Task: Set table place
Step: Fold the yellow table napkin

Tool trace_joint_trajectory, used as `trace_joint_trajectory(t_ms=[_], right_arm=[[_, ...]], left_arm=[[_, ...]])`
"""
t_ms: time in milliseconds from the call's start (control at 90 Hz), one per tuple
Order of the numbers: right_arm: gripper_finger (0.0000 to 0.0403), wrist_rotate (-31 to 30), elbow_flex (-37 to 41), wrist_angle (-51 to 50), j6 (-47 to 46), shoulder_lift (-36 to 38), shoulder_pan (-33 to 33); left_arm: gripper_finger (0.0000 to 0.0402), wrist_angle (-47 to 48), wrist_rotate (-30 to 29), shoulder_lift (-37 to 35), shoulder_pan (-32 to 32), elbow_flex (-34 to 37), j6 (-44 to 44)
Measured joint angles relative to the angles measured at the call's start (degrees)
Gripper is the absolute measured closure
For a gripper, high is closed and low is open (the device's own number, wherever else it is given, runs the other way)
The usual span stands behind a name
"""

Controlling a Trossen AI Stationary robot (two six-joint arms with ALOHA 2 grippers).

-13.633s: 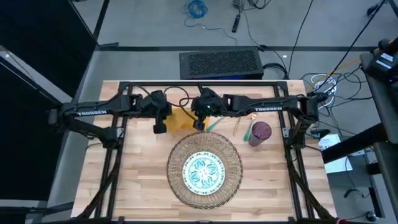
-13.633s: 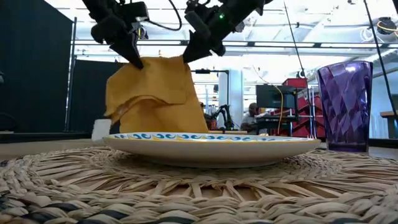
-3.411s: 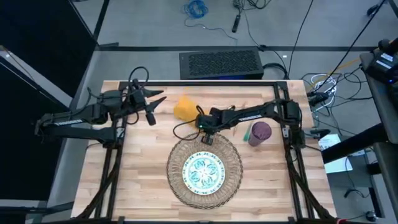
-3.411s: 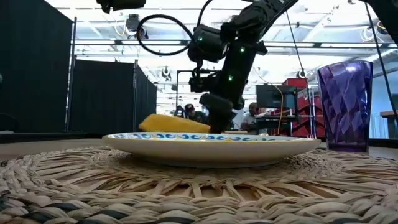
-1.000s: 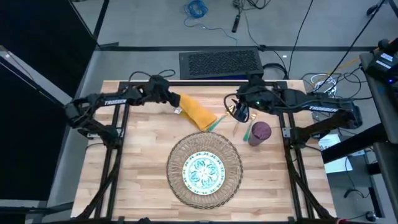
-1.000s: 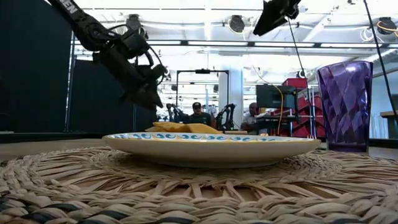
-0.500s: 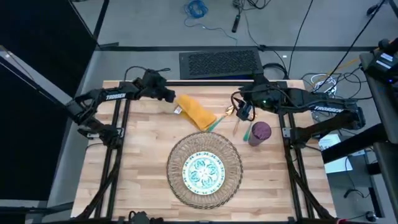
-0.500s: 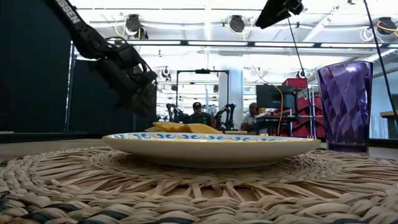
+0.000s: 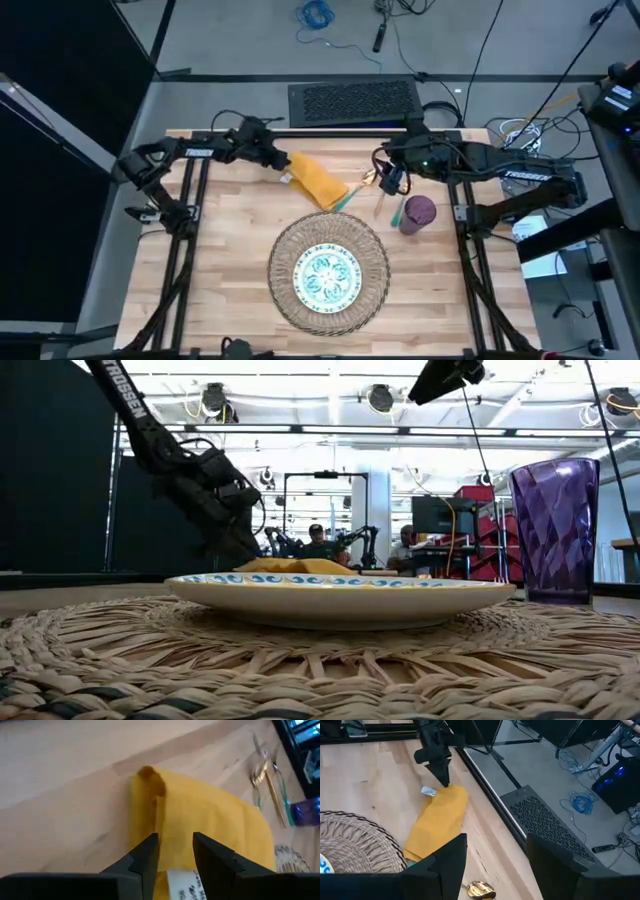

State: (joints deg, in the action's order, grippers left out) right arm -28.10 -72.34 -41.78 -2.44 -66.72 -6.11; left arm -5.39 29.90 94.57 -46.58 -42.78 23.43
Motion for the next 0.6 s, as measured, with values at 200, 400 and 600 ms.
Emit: trace_joint_trajectory(t_ms=[200, 400, 600], right_arm=[[0.0211, 0.0, 0.0, 0.0, 0.05, -0.02, 0.0], [0.0211, 0.03, 0.0, -0.06, -0.14, -0.02, 0.0], [0.0211, 0.04, 0.0, -0.11, -0.15, -0.02, 0.0]], left_arm=[[0.0295, 0.0, -1.0, 1.2, 0.92, 0.0, -0.89], [0.0295, 0.3, -7.23, 0.93, 0.34, 0.0, -2.12], [0.0295, 0.4, -8.85, 0.43, 0.49, 0.0, -4.36]])
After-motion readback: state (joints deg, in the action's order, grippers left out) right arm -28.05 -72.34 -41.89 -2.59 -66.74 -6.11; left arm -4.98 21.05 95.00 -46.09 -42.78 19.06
